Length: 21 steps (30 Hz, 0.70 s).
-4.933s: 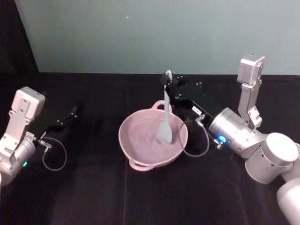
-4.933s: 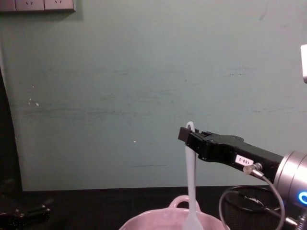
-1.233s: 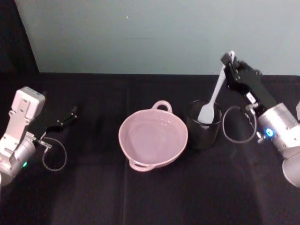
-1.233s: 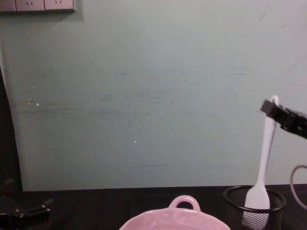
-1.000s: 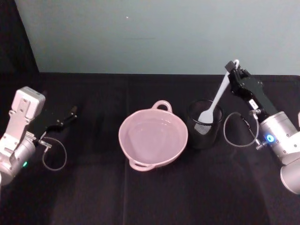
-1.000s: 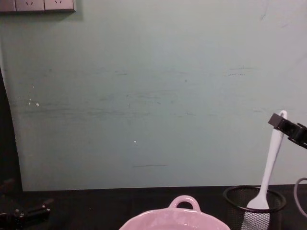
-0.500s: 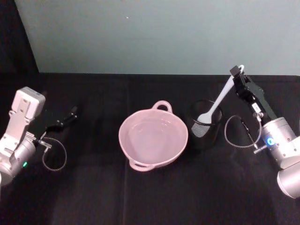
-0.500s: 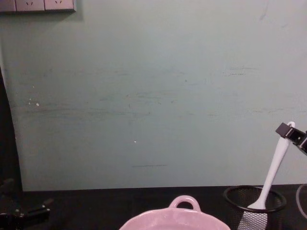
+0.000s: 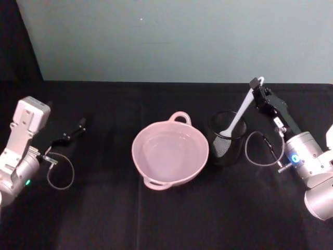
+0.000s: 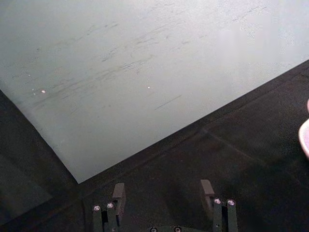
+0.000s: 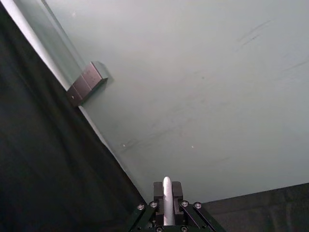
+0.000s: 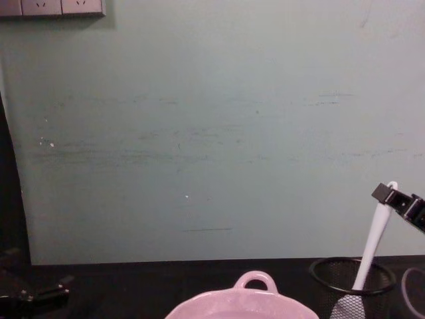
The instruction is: Use the one hand to pick up the spoon and stir the clear water in the bowl.
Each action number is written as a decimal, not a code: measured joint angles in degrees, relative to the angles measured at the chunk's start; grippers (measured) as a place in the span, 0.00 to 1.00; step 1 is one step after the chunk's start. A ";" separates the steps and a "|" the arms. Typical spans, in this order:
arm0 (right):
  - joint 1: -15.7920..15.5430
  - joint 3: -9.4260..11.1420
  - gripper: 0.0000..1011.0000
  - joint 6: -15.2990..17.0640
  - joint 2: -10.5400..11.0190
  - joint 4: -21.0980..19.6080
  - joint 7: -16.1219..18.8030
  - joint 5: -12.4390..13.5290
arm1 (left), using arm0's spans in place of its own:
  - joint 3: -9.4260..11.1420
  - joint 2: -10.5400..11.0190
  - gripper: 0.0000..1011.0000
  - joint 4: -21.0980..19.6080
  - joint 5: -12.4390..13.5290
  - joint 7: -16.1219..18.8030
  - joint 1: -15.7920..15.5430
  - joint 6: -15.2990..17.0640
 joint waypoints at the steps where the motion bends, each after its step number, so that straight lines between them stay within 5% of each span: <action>1: 0.06 -0.10 0.11 0.00 0.00 0.13 -0.02 -0.08 | 0.00 0.00 1.00 0.00 0.00 0.00 0.00 0.00; 12: 0.32 -0.53 0.14 -0.36 -0.16 1.25 -0.08 -0.71 | 0.00 0.00 1.00 0.00 0.00 0.00 0.00 0.00; 21: -0.80 0.58 0.42 -0.99 -0.11 0.25 -1.60 -0.90 | 0.00 0.00 1.00 0.00 0.00 0.00 0.00 0.00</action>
